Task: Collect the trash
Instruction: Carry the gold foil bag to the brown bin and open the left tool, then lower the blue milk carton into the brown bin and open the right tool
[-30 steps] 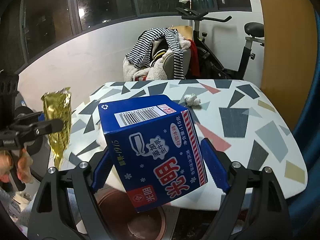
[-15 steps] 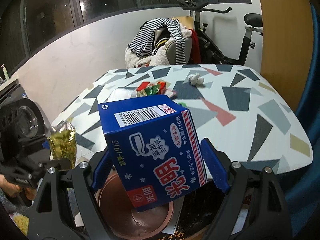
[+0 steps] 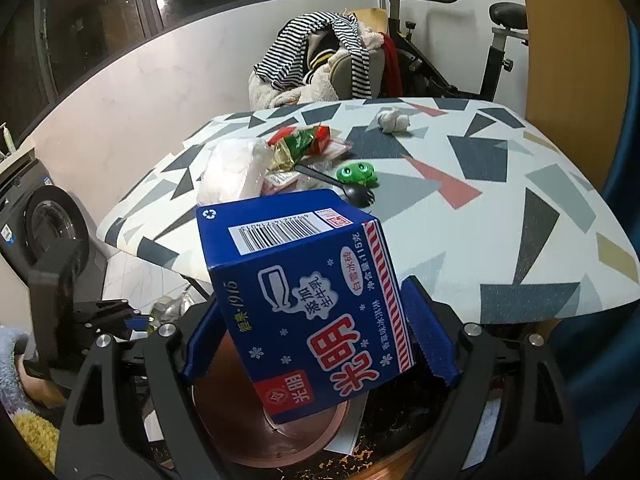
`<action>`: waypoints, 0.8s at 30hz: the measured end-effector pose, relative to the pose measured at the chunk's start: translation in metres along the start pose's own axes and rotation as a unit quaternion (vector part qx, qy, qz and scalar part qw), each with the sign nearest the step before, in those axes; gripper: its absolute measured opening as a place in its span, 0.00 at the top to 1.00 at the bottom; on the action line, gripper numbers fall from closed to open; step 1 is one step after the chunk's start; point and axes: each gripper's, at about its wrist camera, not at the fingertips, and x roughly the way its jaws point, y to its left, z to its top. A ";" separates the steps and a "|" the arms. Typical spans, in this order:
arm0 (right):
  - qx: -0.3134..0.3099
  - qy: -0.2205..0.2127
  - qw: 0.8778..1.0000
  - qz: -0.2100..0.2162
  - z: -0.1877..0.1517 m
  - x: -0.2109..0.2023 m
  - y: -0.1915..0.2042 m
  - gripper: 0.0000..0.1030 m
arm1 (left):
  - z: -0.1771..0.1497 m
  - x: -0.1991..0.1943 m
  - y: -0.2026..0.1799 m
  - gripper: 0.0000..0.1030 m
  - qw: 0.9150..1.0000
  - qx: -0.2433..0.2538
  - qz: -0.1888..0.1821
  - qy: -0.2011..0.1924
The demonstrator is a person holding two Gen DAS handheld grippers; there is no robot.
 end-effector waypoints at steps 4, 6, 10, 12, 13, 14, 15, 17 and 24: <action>0.003 0.010 1.000 -0.001 -0.006 0.006 -0.003 0.20 | -0.002 0.014 -0.002 0.19 1.000 0.012 0.002 0.004; 0.005 0.015 1.000 -0.002 -0.007 0.009 -0.004 0.20 | -0.001 0.017 -0.003 0.16 1.000 0.020 0.011 0.004; 0.005 0.011 1.000 -0.003 -0.008 0.011 -0.003 0.20 | 0.004 0.011 0.002 0.11 1.000 0.011 0.015 -0.009; 0.006 0.011 1.000 -0.002 -0.010 0.012 -0.001 0.20 | 0.008 0.002 0.006 0.10 1.000 -0.002 0.016 -0.025; 0.005 0.012 1.000 -0.003 -0.012 0.014 0.001 0.20 | 0.010 -0.003 0.008 0.09 0.999 -0.008 0.018 -0.034; 0.004 0.013 1.000 -0.002 -0.013 0.014 0.002 0.20 | 0.012 -0.010 0.011 0.09 0.999 -0.013 0.021 -0.045; 0.002 0.014 1.000 -0.001 -0.015 0.015 0.003 0.20 | 0.013 -0.016 0.014 0.08 0.998 -0.017 0.024 -0.053; 0.000 0.018 1.000 0.001 -0.017 0.017 0.006 0.20 | 0.016 -0.026 0.017 0.07 0.997 -0.023 0.029 -0.065; -0.010 0.023 1.000 0.010 -0.028 0.023 0.020 0.20 | 0.016 -0.063 0.026 0.07 0.992 -0.029 0.051 -0.108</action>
